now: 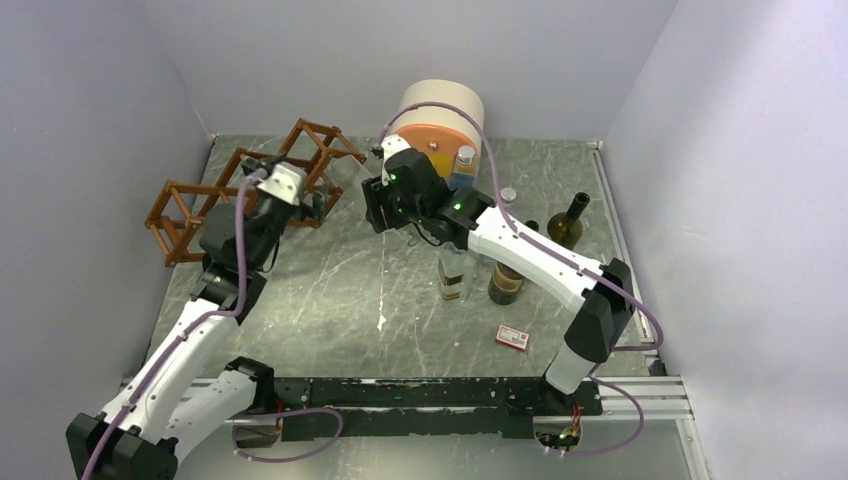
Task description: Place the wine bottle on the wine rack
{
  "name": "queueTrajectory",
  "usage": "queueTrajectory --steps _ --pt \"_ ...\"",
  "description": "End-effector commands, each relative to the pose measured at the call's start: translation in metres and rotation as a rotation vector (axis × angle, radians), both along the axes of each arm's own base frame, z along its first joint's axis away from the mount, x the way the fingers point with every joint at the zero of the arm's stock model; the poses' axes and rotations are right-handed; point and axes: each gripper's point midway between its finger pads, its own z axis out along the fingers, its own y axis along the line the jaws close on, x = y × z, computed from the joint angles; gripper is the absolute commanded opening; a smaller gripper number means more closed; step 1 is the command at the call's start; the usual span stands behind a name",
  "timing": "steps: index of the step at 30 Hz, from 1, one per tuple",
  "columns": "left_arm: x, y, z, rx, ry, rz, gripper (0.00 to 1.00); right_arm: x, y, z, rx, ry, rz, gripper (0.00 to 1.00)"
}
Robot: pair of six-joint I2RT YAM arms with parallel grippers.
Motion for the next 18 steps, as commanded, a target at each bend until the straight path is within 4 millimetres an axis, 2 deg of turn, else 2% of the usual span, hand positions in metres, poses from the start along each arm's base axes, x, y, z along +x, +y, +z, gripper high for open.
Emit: queueTrajectory --steps 1,5,10,14,18 --pt "0.005 0.047 0.038 -0.28 -0.02 0.247 0.95 0.0 0.027 0.016 0.108 -0.025 0.079 0.0" --pt "-0.01 0.079 0.053 -0.411 -0.112 0.365 0.95 -0.009 0.038 -0.004 0.104 0.047 0.129 0.0" --pt "-0.025 0.088 0.056 -0.422 -0.165 0.375 0.96 -0.014 0.049 -0.029 0.033 0.088 0.144 0.0" --pt "-0.02 0.097 0.053 -0.42 -0.147 0.435 0.95 -0.016 0.059 -0.054 -0.042 0.096 0.141 0.0" --pt "-0.015 0.112 0.051 -0.464 -0.119 0.52 0.95 -0.015 0.07 -0.073 -0.037 0.123 0.144 0.0"
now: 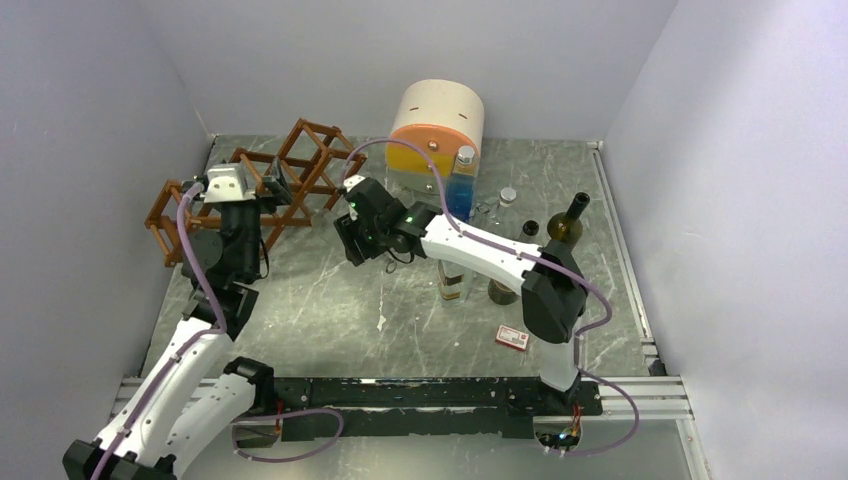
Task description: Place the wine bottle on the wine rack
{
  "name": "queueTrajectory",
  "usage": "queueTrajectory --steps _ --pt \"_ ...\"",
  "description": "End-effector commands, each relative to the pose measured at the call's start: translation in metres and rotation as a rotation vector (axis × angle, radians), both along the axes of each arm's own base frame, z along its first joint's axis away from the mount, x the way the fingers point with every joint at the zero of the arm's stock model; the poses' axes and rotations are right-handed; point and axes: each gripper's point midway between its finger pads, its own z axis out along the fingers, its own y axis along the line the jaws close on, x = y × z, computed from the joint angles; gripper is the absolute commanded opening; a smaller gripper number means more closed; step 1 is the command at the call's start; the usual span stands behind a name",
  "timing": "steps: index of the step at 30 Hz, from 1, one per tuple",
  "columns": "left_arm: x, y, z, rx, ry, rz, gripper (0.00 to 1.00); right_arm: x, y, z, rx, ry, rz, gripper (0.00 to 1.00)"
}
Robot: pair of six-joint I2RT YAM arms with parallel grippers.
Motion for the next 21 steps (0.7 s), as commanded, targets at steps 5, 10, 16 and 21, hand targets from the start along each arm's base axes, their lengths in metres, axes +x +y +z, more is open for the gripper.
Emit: queueTrajectory --steps 5,10,16,21 --pt "0.005 0.026 0.006 -0.12 -0.001 0.089 0.95 0.02 0.04 0.01 0.121 -0.064 -0.018 0.0" --pt "0.011 0.023 0.001 -0.114 0.021 0.081 0.96 0.033 0.055 0.003 0.166 -0.094 -0.064 0.0" --pt "0.012 0.021 -0.003 -0.097 0.022 0.074 0.96 0.044 0.066 0.004 0.233 -0.131 -0.095 0.0" --pt "0.015 0.019 -0.005 -0.09 0.031 0.065 0.95 0.051 0.079 -0.003 0.29 -0.154 -0.086 0.0"
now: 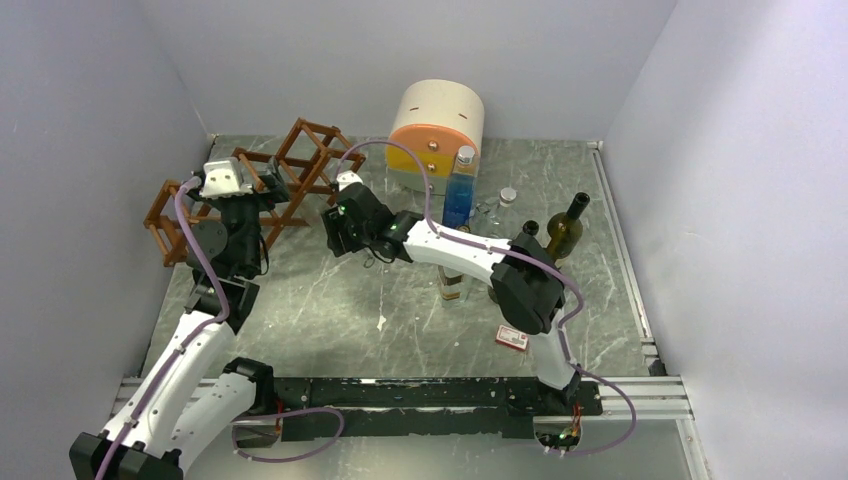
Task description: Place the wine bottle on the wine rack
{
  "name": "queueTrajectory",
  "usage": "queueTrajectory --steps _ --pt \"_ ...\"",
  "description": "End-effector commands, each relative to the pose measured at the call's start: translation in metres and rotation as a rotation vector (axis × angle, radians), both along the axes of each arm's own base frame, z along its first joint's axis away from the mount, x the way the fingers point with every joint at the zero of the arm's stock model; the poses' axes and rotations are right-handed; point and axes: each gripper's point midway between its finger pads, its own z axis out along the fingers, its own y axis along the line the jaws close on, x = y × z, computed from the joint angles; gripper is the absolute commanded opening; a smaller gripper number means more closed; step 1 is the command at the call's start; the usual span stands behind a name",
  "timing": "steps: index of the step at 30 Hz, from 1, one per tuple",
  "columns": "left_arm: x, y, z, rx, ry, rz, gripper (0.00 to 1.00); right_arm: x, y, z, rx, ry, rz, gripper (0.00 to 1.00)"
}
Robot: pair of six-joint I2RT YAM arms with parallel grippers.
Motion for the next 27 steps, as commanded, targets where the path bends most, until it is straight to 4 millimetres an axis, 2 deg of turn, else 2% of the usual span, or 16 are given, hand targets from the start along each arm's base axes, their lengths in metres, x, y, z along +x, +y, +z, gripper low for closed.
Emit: queueTrajectory --steps 1,9,17,27 --pt "-0.001 0.002 0.016 -0.018 -0.043 -0.002 0.96 0.021 0.032 0.028 0.177 -0.114 -0.016 0.0" --pt "0.001 0.006 0.011 -0.03 -0.036 0.023 0.95 0.043 0.06 0.025 0.269 -0.189 -0.023 0.0" --pt "0.006 0.005 0.004 -0.016 -0.015 0.026 0.96 0.063 0.072 0.025 0.325 -0.226 -0.017 0.0" --pt "0.01 0.007 -0.004 -0.006 0.007 0.045 0.96 0.081 0.088 0.008 0.361 -0.21 0.031 0.01"
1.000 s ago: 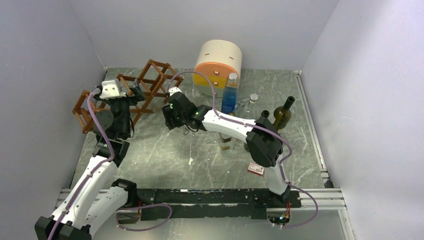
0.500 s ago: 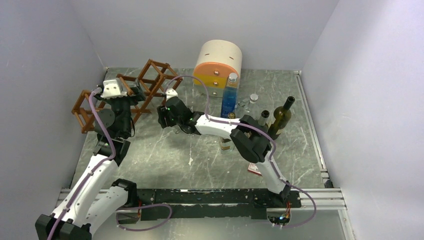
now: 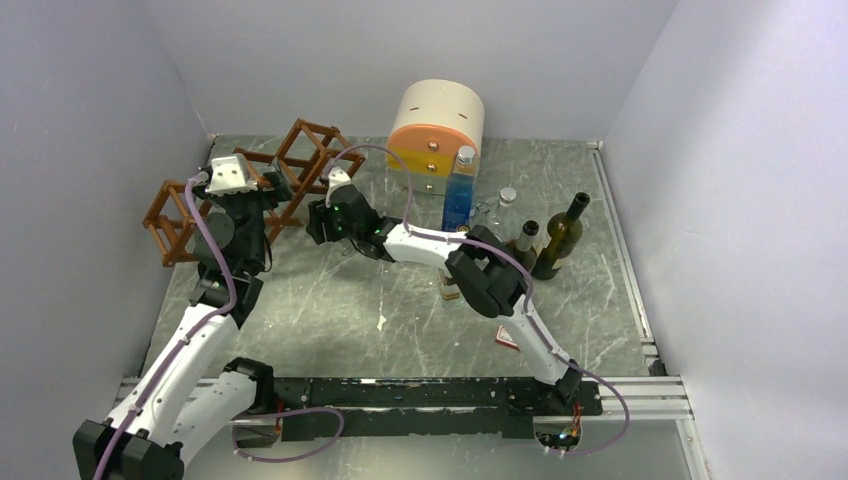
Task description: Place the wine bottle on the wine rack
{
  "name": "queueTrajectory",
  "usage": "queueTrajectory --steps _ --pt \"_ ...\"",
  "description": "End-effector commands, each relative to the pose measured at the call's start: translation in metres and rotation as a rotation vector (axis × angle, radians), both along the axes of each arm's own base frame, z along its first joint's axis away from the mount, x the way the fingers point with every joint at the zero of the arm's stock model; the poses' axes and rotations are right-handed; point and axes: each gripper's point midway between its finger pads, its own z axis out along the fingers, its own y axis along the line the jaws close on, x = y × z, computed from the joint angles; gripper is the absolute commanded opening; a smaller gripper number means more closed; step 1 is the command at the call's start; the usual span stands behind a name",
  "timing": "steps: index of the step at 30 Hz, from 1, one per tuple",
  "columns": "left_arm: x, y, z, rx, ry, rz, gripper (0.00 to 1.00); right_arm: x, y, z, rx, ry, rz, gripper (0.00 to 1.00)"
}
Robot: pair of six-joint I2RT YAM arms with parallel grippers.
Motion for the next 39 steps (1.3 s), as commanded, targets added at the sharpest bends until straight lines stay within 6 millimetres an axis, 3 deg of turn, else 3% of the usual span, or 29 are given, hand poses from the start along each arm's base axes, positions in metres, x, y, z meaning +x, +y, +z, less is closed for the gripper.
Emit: queueTrajectory --steps 1,11,24,30,39 --pt "0.0 0.006 0.008 -0.01 -0.032 0.028 0.96 0.017 0.024 0.044 0.151 -0.082 0.028 0.03" --pt "0.005 0.004 0.004 -0.014 -0.013 0.024 0.95 0.033 0.034 0.035 0.211 -0.03 -0.034 0.22" --pt "0.008 0.004 0.002 -0.015 0.001 0.026 0.95 0.047 0.033 0.013 0.215 0.041 -0.099 0.67" --pt "0.007 0.004 0.003 -0.018 0.001 0.024 0.95 0.045 0.024 0.024 0.235 0.032 -0.092 0.88" --pt "0.008 0.004 0.005 -0.02 0.007 0.028 0.95 0.031 0.011 0.054 0.237 -0.006 -0.052 0.95"
